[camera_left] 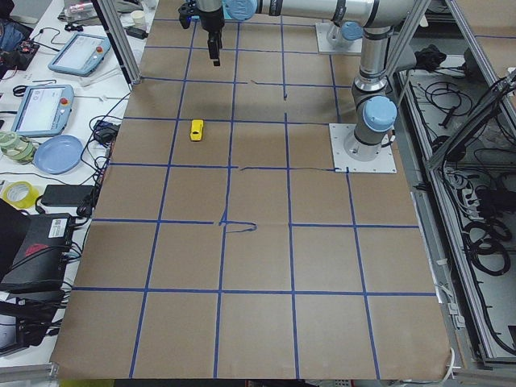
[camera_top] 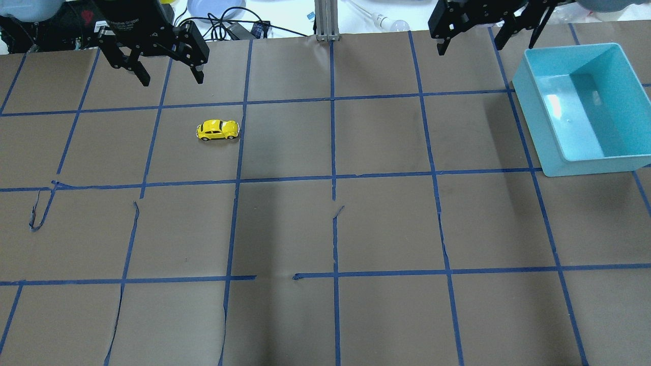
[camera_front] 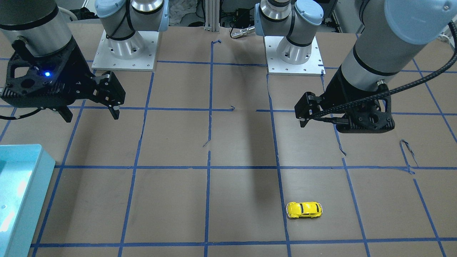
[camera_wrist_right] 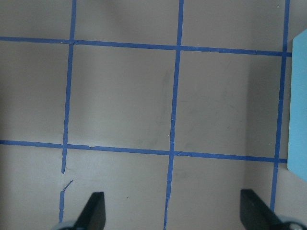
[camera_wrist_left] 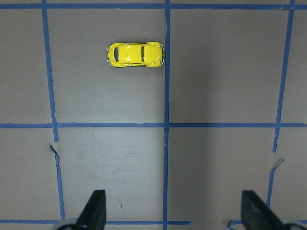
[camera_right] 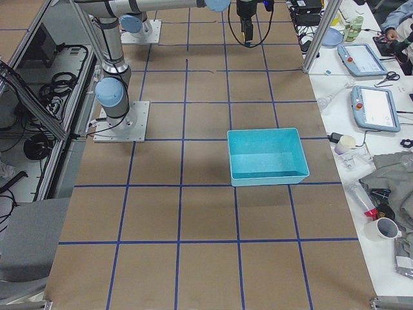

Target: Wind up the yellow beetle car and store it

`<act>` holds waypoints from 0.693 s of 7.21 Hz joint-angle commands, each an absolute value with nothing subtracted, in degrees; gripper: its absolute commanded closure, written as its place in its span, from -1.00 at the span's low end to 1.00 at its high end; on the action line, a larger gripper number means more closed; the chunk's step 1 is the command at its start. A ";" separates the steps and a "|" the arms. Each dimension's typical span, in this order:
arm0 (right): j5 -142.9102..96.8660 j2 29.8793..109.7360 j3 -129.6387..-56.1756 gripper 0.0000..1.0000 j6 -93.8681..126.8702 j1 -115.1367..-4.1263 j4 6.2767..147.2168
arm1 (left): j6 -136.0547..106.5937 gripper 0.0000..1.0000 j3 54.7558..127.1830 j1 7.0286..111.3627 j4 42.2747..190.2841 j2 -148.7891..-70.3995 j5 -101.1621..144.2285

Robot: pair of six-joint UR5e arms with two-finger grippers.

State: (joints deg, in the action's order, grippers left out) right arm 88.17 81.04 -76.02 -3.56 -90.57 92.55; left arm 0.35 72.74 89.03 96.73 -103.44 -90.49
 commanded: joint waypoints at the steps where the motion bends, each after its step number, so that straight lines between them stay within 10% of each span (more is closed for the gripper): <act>1: 88.07 81.04 -76.03 -1.00 -3.52 -90.53 92.46 | 0.35 -1.00 73.12 89.03 96.77 -102.31 -90.70; 5: 88.15 81.04 -76.03 -1.00 -3.52 -90.53 92.37 | 0.35 -1.00 76.62 88.68 95.81 -102.30 -90.18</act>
